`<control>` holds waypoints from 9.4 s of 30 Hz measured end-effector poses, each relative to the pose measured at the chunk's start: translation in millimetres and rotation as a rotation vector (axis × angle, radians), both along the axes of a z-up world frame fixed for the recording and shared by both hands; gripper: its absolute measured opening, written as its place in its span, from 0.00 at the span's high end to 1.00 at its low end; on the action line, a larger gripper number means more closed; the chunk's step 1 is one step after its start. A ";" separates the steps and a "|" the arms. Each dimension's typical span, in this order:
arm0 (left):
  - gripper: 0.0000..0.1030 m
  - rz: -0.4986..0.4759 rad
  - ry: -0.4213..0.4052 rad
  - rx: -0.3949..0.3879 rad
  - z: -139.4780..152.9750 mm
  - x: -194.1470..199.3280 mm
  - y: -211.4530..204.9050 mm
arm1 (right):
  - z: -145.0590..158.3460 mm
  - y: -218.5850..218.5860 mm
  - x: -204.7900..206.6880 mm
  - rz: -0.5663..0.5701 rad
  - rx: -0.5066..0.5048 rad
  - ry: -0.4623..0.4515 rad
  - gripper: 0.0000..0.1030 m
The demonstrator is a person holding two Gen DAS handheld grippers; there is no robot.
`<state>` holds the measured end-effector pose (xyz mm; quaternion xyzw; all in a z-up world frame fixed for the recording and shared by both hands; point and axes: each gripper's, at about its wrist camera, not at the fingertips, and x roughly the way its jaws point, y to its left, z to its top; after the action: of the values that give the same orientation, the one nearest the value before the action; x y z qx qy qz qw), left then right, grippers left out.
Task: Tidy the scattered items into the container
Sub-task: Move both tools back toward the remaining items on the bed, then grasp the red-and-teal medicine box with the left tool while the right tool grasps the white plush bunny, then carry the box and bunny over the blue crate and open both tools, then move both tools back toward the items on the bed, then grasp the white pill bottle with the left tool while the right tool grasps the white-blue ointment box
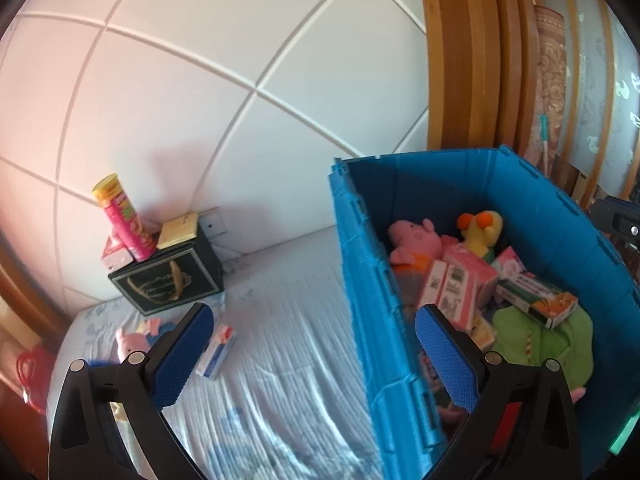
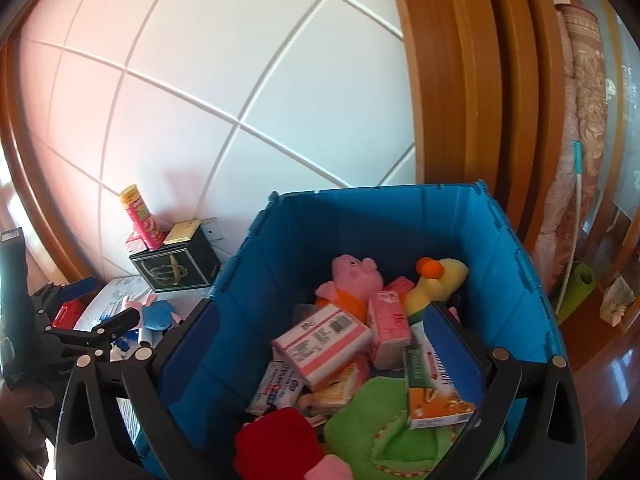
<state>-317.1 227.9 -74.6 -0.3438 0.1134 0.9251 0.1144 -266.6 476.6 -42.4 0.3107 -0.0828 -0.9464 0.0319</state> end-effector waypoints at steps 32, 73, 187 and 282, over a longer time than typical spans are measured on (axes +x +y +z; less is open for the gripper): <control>0.01 0.445 -0.253 -0.001 -183.1 37.9 -527.4 | -129.8 -500.5 -57.9 0.419 0.097 -0.191 0.00; 0.31 0.234 -0.255 0.148 -352.9 -17.9 -603.9 | -389.8 -703.9 -180.4 0.406 0.192 -0.479 0.56; 0.31 -0.338 0.093 0.018 25.4 32.9 102.3 | 6.8 27.6 72.1 -0.093 0.036 -0.017 0.57; 0.03 0.207 -0.165 -0.013 -334.2 -127.8 -510.7 | -331.5 -456.1 -183.2 0.169 0.186 -0.360 0.00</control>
<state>-444.9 -282.7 -408.8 -0.4294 0.0736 0.8998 0.0253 -449.8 20.5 -373.9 0.4820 0.0266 -0.8732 0.0670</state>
